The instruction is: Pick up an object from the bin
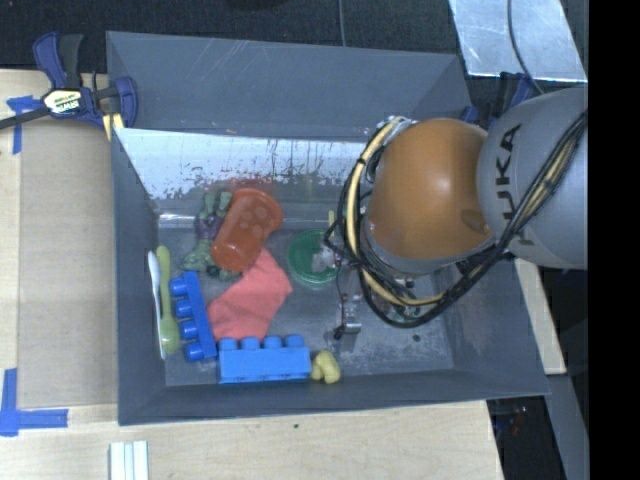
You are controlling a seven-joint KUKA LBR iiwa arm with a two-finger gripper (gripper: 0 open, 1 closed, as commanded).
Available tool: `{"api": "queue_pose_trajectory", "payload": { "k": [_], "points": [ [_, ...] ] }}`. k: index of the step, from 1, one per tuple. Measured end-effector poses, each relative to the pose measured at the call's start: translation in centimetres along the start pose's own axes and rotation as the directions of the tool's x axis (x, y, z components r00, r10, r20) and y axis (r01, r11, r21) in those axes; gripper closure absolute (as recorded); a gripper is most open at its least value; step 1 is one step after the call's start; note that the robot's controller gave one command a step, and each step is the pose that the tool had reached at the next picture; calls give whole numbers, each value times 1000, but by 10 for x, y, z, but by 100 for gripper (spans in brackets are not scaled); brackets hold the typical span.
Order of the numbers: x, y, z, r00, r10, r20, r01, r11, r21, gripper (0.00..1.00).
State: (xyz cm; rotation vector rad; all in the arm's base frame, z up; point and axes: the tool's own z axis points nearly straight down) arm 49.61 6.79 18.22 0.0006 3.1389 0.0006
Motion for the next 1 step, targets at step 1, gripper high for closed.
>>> {"api": "queue_pose_trajectory", "payload": {
  "k": [1],
  "points": [
    [5,45,65,989,-147,2,147,989,0,0]
  ]
}}
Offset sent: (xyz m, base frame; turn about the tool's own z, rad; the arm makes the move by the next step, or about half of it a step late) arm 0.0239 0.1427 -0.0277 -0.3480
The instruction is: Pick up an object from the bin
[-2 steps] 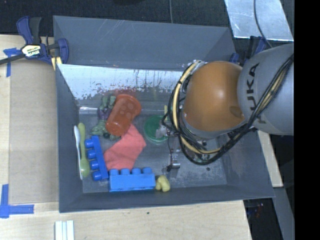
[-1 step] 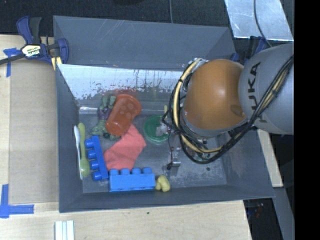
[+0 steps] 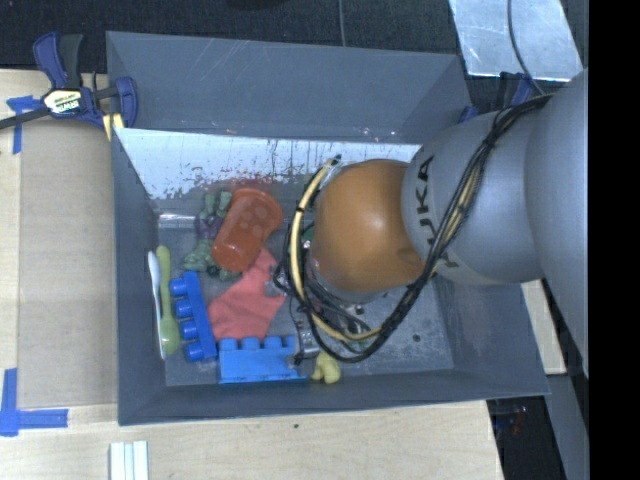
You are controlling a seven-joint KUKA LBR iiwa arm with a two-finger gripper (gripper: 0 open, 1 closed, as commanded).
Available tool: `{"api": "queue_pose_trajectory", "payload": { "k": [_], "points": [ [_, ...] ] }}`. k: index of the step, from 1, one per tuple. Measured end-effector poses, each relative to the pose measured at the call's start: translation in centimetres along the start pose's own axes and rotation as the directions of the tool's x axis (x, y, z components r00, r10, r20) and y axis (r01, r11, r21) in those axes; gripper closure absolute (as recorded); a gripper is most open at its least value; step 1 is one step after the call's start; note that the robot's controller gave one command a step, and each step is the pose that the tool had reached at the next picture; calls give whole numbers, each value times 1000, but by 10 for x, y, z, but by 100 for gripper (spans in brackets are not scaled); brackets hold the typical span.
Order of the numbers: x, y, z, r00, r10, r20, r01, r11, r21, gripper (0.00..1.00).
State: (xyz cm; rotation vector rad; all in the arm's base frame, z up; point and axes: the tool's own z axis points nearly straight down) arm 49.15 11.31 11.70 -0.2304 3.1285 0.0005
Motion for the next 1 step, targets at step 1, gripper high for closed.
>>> {"api": "queue_pose_trajectory", "payload": {
  "k": [1],
  "points": [
    [-40,88,-34,980,-197,5,197,980,2,0]
  ]
}}
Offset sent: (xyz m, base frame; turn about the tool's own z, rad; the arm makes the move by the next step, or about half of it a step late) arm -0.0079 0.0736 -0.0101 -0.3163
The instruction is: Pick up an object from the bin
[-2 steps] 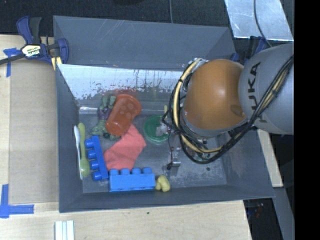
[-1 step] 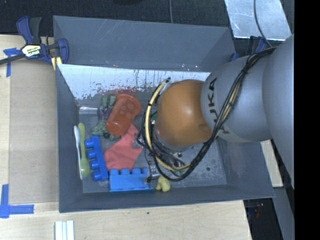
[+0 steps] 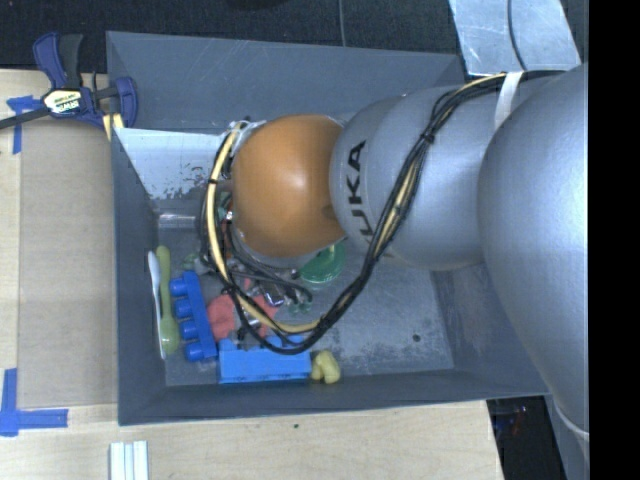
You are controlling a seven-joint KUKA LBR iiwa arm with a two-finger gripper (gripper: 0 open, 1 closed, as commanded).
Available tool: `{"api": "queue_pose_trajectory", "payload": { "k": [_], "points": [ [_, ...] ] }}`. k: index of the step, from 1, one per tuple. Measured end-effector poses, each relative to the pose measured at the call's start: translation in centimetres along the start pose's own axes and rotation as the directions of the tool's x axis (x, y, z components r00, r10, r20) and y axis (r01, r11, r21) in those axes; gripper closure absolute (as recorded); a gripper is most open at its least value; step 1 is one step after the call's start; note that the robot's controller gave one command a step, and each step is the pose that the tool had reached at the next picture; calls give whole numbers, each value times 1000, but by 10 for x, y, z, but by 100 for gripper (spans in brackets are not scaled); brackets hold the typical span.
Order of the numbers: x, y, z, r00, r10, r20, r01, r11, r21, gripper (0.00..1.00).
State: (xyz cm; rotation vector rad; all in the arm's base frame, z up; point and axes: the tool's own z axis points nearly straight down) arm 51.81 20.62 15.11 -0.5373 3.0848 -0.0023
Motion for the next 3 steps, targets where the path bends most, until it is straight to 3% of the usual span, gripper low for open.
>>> {"api": "queue_pose_trajectory", "payload": {
  "k": [1,2,3],
  "points": [
    [28,-2,31,995,-96,-10,96,995,-2,0],
    [-32,-77,74,979,-205,-6,205,979,-7,0],
    [38,-43,73,969,-245,24,245,970,6,100]
  ]
}}
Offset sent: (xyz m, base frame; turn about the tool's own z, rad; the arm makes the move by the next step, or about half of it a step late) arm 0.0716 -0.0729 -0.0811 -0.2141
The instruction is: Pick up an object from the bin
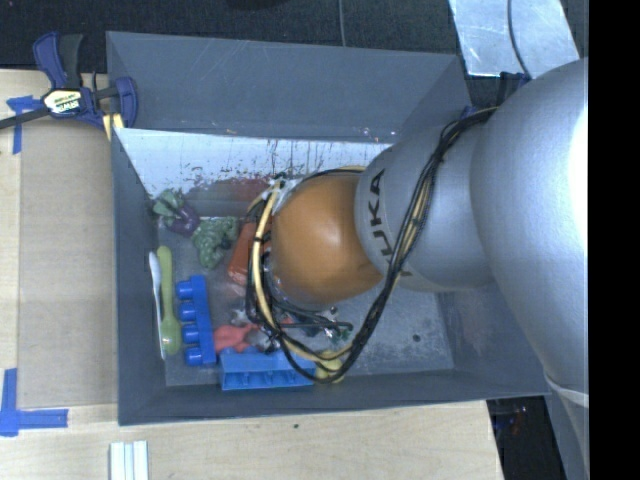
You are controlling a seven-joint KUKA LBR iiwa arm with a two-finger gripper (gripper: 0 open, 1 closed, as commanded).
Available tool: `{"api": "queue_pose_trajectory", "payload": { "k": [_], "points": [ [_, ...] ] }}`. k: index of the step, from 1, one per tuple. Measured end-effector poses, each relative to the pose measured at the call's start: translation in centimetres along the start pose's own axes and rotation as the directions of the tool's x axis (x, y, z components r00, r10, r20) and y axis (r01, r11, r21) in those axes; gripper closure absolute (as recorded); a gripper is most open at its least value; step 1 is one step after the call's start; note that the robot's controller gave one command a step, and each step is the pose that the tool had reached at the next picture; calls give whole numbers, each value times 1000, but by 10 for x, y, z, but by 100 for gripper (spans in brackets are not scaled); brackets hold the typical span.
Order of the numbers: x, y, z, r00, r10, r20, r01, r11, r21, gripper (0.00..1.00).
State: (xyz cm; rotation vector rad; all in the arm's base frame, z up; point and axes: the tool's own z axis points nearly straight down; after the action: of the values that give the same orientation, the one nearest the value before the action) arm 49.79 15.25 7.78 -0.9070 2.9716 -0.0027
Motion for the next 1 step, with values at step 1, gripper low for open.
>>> {"api": "queue_pose_trajectory", "payload": {
  "k": [1],
  "points": [
    [0,0,0,1000,1,0,-1,1000,0,100]
  ]
}}
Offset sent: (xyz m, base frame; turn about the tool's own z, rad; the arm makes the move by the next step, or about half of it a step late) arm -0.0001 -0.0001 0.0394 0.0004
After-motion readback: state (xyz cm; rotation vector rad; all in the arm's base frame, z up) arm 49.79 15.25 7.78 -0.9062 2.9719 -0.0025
